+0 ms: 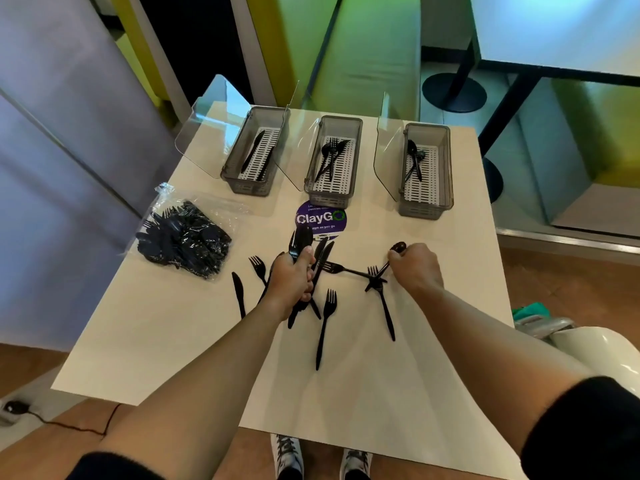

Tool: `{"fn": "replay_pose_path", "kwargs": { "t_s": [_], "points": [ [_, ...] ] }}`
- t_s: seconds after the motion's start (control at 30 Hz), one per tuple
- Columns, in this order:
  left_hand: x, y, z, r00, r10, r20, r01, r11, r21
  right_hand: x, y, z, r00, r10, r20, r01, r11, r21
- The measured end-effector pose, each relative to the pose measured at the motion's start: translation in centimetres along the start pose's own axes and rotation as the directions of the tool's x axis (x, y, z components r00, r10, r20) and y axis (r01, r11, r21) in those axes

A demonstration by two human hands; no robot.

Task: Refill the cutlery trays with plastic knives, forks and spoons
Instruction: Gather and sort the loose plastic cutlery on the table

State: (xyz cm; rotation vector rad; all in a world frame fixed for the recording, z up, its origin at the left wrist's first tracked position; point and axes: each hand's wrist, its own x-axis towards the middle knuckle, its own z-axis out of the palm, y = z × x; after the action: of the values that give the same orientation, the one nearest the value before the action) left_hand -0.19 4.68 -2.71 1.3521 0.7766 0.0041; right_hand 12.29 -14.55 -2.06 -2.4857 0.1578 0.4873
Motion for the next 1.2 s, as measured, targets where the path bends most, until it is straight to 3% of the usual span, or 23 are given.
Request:
{"fn": "replay_pose_path", "kwargs": {
  "t_s": [0.13,0.33,0.4,0.57,0.77,0.87,0.93,1.07,1.2],
  "points": [
    [-0.4,-0.2,-1.0,0.999,0.015,0.037,-0.017,0.999,0.052,0.4,0.4,0.7,0.993,0.101,0.061,-0.102,0.995,0.011],
    [-0.6,0.0,-1.9,0.998,0.019,0.057,-0.023,0.998,0.065,1.3,-0.3,1.1,0.984,0.163,0.072,-0.173,0.971,0.167],
    [-0.6,0.0,-2.0,0.998,0.018,0.058,-0.022,0.998,0.064,1.3,-0.9,0.9,0.991,0.127,0.045,-0.134,0.967,0.215],
    [-0.4,0.1,-2.4,0.998,-0.002,0.058,-0.004,0.996,0.091,0.5,-2.5,1.0,0.988,-0.146,0.046,0.138,0.98,0.143],
    [-0.5,0.7,-2.5,0.998,-0.022,0.066,0.015,0.995,0.099,-1.6,-2.5,2.9,0.89,-0.371,0.264,0.432,0.871,-0.233],
    [-0.4,0.8,-3.0,0.997,-0.015,0.07,0.009,0.996,0.085,-2.5,-1.8,3.9,0.88,-0.365,0.305,0.47,0.764,-0.442],
    [-0.1,0.7,-3.4,0.997,-0.013,0.078,0.007,0.997,0.072,-2.7,-1.5,4.2,0.896,-0.358,0.262,0.442,0.761,-0.474],
    [0.3,0.6,-3.9,0.996,-0.043,0.083,0.047,0.998,-0.044,-3.5,-2.9,4.1,0.902,-0.404,0.15,0.431,0.857,-0.282],
    [0.4,0.8,-4.0,0.992,-0.06,0.114,0.074,0.989,-0.125,-5.5,-5.9,4.5,0.907,-0.386,0.165,0.367,0.92,0.138]
  ]
}}
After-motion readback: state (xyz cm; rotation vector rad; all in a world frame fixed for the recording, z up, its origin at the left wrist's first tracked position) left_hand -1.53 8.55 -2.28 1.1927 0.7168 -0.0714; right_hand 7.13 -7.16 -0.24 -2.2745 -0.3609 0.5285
